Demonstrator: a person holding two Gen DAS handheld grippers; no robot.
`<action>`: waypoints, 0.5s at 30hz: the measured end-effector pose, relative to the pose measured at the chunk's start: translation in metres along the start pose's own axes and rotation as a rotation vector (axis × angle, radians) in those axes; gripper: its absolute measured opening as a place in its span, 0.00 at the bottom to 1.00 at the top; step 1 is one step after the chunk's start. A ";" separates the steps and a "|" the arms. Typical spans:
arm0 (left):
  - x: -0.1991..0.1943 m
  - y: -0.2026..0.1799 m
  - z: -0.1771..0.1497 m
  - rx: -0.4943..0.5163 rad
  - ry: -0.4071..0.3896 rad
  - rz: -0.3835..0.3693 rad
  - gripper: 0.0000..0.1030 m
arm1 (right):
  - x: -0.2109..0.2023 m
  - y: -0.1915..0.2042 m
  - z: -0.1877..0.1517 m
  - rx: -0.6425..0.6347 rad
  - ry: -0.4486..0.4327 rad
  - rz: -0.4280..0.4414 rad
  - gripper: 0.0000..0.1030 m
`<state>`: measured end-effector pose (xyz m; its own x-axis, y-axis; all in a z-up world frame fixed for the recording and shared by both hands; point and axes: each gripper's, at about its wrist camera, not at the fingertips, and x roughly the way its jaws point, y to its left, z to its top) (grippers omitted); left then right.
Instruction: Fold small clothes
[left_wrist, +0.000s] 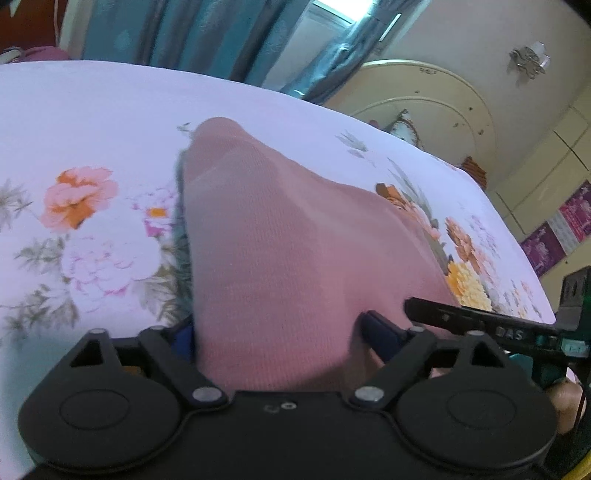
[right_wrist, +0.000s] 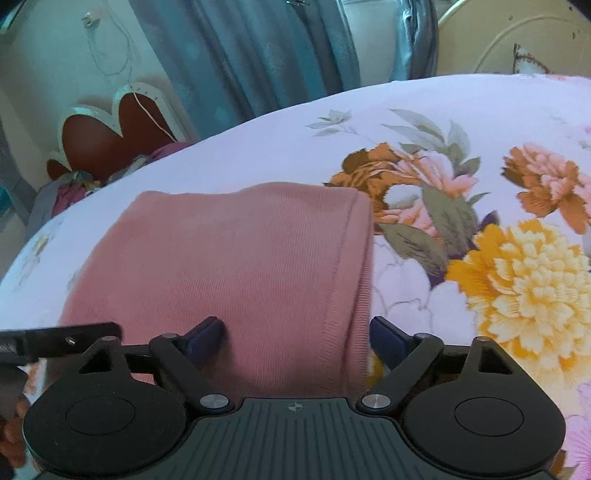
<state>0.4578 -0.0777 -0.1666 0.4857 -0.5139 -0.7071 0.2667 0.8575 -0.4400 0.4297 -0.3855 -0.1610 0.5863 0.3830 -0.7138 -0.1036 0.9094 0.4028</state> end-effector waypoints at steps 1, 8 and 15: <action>0.000 -0.001 0.000 -0.002 -0.002 -0.008 0.70 | 0.000 0.001 0.000 0.005 0.008 0.014 0.52; -0.018 -0.013 0.008 0.021 -0.034 0.008 0.40 | -0.011 0.014 0.011 0.056 0.001 0.064 0.20; -0.064 -0.020 0.022 0.084 -0.084 -0.017 0.36 | -0.031 0.068 0.026 0.048 -0.051 0.135 0.20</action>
<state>0.4398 -0.0616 -0.0999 0.5475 -0.5274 -0.6497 0.3429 0.8496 -0.4008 0.4255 -0.3398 -0.0963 0.6098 0.4914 -0.6218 -0.1464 0.8409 0.5210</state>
